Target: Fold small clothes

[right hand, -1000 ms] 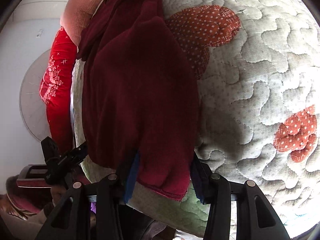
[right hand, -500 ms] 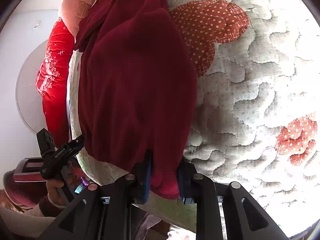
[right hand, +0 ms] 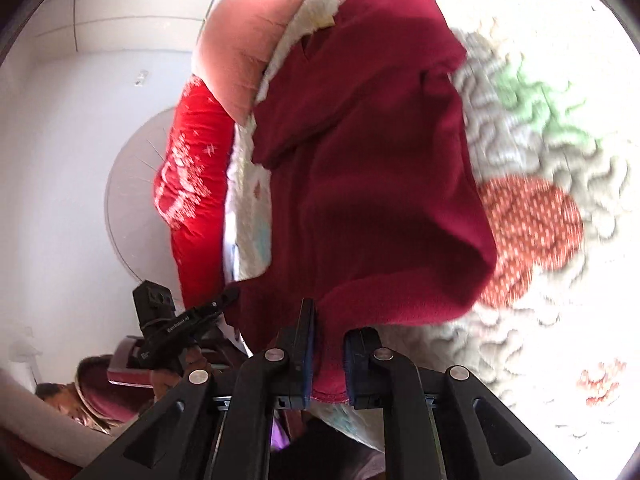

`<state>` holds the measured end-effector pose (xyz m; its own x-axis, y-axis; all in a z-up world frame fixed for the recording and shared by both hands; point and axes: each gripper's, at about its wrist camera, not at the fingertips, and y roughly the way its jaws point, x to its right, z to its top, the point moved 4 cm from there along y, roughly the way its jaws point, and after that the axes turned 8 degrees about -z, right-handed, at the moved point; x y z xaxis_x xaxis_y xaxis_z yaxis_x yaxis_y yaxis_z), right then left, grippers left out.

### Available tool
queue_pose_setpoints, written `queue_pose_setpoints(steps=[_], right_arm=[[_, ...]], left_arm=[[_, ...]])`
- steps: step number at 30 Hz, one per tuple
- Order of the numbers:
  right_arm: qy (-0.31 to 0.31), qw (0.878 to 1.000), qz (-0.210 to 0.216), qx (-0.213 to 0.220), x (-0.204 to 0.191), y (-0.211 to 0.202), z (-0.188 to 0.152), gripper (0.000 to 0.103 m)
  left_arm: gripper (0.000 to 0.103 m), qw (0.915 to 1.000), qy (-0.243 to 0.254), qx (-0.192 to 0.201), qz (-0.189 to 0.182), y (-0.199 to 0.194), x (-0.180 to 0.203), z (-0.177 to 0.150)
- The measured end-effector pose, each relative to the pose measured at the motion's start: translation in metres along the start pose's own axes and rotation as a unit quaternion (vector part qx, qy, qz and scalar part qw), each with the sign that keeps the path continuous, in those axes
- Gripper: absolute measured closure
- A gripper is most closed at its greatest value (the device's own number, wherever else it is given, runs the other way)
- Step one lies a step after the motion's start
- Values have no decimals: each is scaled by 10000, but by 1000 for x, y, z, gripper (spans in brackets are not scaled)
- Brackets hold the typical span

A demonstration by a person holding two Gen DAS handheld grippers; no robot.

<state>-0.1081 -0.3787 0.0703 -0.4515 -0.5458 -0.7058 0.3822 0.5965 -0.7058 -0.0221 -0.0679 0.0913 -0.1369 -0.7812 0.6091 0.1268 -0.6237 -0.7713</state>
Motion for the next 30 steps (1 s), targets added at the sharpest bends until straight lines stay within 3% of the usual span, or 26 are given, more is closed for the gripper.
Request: queue_pose_setpoints(steps=[4,6,10,14,18,25,26,27,28,29,30], right_arm=[[120,9975,334,610,-12,-14,53,92],[73,9955,313,896,-17,-18,82,92],[-60,9915,138,1289,-23,-13,135,92],[98,9903,-247,1363,-12,10,186,92],[174,9896,-557,1318,1,29,223,92],[429,9847,-704,1536,17,20,250,92],[411,9836,-762,1581,15,17,253,92],[416,9825,-887,1585,14,15,255,89],[472,9819,-998,1541,15,13,257,77],[568,9811,-1004,1552,18,8,257,68],[695,9786,-986,1668,21,1,257,54]], left_arm=[[97,9993,79,319,-181,4,14,55],[97,9982,226,487,-269,12,29,87],[97,9938,741,826,-85,30,49,145],[97,9923,811,888,295,72,47,200],[97,9919,669,925,552,100,39,235],[96,9934,440,948,467,120,39,269],[90,9943,426,891,388,123,43,275],[75,9956,440,761,320,126,47,277],[62,9958,468,703,360,126,51,277],[42,9951,527,721,422,123,54,276],[38,9940,641,769,445,120,57,276]])
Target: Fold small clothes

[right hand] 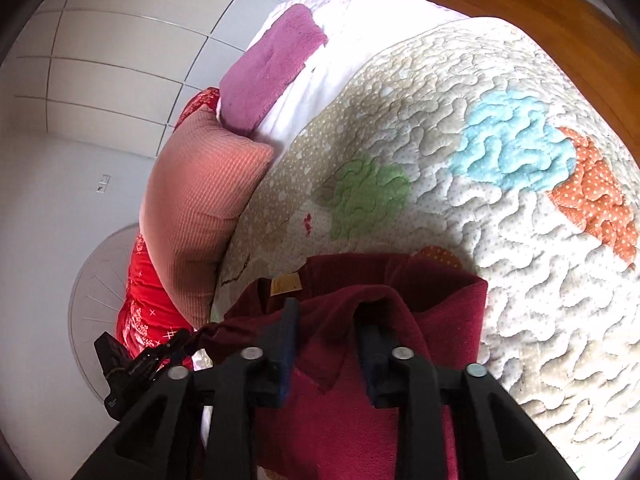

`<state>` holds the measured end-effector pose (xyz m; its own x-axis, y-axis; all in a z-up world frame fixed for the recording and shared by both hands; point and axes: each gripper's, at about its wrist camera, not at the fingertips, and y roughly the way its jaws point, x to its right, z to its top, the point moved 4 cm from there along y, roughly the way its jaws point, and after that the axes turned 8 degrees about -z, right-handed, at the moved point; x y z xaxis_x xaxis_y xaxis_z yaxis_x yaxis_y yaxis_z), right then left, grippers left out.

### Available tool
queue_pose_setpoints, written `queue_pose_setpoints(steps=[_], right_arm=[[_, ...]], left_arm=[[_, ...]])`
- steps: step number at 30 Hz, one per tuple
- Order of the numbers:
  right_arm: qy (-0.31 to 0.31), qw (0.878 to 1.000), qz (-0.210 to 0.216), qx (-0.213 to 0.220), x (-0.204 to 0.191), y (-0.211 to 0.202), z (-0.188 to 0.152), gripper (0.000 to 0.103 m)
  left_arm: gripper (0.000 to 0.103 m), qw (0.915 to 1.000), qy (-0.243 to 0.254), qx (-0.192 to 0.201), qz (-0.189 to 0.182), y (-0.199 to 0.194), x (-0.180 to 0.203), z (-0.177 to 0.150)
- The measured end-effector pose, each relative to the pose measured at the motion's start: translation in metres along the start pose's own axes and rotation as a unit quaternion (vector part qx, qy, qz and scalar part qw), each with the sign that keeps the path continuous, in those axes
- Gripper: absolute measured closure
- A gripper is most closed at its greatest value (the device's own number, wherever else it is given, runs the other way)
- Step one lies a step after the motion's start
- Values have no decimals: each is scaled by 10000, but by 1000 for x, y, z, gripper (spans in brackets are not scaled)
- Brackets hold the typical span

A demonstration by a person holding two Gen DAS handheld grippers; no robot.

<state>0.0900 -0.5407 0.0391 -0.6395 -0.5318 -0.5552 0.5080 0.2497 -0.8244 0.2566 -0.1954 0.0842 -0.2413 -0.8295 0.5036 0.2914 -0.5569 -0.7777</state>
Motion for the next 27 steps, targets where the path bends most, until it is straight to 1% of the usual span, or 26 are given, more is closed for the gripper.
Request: queue_pose_setpoints(steps=[2,3,4,5,6,7,8,10,12,13,15,18,22,24,27], right_arm=[[271,9994,39,225,9,-18,6,53],[271,9991,104,317,10,-27,8,53],[145,9990,133,413,7,-35,8,53],[-94,9988,87,470,1,-40,7,53],[-416,9980,-10,479,-8,-42,3,56],[-783,9958,-155,439,-19,-39,-2,61],[-1150,9922,-326,363,-29,-34,-8,63],[-1813,9809,-676,212,-46,-16,-22,67],[-2127,9719,-1000,116,-53,4,-29,69],[-2132,9710,-1079,118,-53,12,-28,70],[-1973,9729,-1182,224,-47,22,-20,70],[-1766,9746,-1330,350,-37,37,-3,70],[-1760,9714,-1591,122,-25,66,5,70],[-1907,9670,-1683,142,-25,72,5,70],[-1983,9648,-1722,124,-26,72,5,70]], left_arm=[[38,9999,132,-23,85,-6,3,0],[38,9997,174,3,147,-12,2,-1],[38,9997,196,25,125,-15,2,-2],[38,9997,233,33,50,-19,3,-5],[38,9996,283,19,19,-20,5,-8],[38,9993,365,17,40,-20,7,-13],[38,9991,427,14,84,-19,10,-17],[38,9980,556,-79,273,-6,11,-26],[38,9971,564,-171,472,10,10,-28],[38,9974,508,-182,484,17,8,-26],[38,9980,371,-155,492,30,6,-17],[38,9978,69,-128,649,48,-7,-3],[38,9957,-298,-216,854,69,-29,6],[38,9948,-280,-264,945,78,-35,5],[38,9927,-7,-290,1167,86,-30,2]])
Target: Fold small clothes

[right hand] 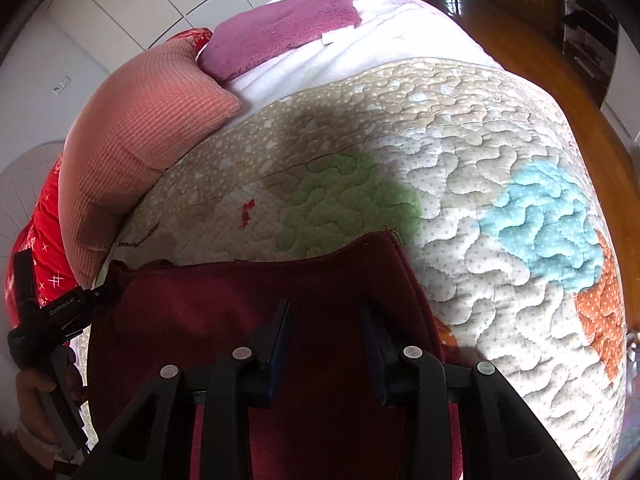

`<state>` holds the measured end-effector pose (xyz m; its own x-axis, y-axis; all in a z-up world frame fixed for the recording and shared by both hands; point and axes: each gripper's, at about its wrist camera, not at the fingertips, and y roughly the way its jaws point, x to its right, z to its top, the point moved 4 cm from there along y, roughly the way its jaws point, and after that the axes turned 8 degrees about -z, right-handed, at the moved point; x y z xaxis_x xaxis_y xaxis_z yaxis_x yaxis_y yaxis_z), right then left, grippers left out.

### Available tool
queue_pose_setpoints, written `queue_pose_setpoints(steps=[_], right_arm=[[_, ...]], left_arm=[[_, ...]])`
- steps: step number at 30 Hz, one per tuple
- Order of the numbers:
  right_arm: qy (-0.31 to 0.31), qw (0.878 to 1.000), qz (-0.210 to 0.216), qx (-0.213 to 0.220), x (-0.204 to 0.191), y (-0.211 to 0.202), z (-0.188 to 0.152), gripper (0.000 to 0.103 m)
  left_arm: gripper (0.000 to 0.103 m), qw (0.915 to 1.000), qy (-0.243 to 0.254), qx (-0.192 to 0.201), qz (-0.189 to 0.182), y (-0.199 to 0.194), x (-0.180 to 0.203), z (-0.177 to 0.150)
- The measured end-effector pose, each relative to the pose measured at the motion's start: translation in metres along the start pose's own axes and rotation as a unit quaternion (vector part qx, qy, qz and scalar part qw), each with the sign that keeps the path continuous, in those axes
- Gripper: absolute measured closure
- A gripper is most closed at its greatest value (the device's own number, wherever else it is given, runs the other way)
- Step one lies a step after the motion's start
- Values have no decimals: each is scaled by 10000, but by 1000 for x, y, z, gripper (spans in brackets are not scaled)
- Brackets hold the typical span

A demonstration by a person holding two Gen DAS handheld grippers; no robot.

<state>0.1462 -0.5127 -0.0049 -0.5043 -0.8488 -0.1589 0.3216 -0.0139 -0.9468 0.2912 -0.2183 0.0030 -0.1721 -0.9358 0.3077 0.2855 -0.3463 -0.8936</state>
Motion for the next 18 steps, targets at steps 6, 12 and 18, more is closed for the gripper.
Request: queue_pose_setpoints(steps=[6,12,18], right_arm=[[46,9997,232,48,2,-36,-5,70],[6,9988,436,214,-4,-81,-28,70],[-221,9986,434,198,-19,-100,-58,70]], left_arm=[[38,9989,411,7,240,-13,14,-6],[38,9965,792,83,260,-38,26,-20],[38,9960,867,47,233,-57,26,-32]])
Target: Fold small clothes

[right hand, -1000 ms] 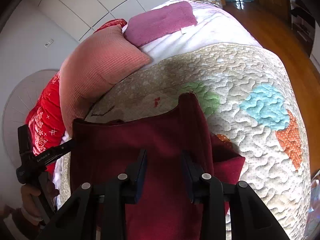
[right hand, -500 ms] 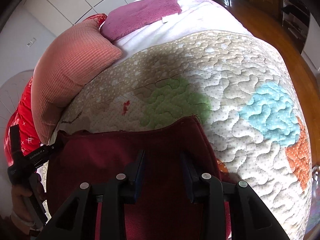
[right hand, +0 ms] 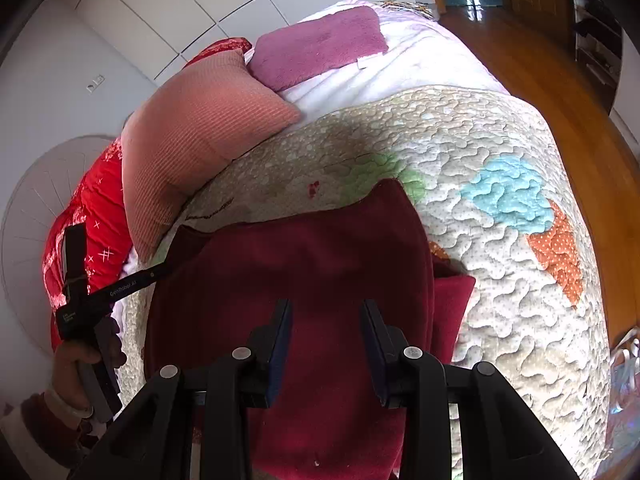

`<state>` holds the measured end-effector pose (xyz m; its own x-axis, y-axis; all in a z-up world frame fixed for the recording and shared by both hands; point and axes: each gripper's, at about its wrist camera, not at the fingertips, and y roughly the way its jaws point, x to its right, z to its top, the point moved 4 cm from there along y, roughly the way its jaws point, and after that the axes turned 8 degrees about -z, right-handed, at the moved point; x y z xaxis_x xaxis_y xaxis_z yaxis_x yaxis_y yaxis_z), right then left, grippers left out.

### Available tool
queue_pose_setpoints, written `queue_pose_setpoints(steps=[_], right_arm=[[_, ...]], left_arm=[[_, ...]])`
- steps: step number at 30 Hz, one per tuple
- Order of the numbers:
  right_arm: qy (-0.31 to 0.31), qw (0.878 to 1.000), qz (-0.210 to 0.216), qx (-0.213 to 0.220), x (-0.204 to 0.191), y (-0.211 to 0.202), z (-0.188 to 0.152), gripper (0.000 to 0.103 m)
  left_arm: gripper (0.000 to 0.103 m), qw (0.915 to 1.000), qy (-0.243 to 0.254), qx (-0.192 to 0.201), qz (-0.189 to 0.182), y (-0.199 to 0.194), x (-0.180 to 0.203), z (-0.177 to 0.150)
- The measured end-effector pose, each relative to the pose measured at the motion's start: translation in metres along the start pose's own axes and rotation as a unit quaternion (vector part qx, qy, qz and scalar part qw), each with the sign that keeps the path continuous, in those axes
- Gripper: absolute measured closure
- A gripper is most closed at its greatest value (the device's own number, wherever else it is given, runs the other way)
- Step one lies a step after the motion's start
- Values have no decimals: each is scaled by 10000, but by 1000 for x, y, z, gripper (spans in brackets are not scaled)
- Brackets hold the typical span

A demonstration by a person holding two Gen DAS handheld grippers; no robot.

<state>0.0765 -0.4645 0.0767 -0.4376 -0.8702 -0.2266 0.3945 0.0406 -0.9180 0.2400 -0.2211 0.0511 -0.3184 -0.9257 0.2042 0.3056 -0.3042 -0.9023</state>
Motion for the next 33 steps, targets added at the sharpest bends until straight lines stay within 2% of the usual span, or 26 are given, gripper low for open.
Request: queue_pose_setpoints(steps=[6,10,16,20,23,25,27,33], right_arm=[[119,9999,-53,-77,4,-4,-26,70],[267,9993,-180,-165,21,1,-37,70],[57,9970,-555,-539,38,37,-56,70],[17,9971,-595,-468,34,31,-56,71],[193,9982,-329,-465,32,16,-57,69],[327,9980,-274,-476,36,8,-60,58],[513,9975,-246,-421,42,2,-64,54],[975,9933,-157,-594,61,17,-71,53]], left_arm=[[38,9995,-197,-92,-235,-20,-5,-28],[38,9968,-542,-115,-583,-34,-24,-58],[38,9920,-1096,-324,-544,-31,-61,-100],[38,9897,-1207,-421,-637,-30,-67,-119],[38,9883,-1210,-456,-807,-34,-65,-127],[38,9874,-1220,-436,-903,-38,-64,-129],[38,9862,-1233,-368,-1045,-41,-63,-128],[37,9819,-1382,-370,-1243,-31,-61,-123]])
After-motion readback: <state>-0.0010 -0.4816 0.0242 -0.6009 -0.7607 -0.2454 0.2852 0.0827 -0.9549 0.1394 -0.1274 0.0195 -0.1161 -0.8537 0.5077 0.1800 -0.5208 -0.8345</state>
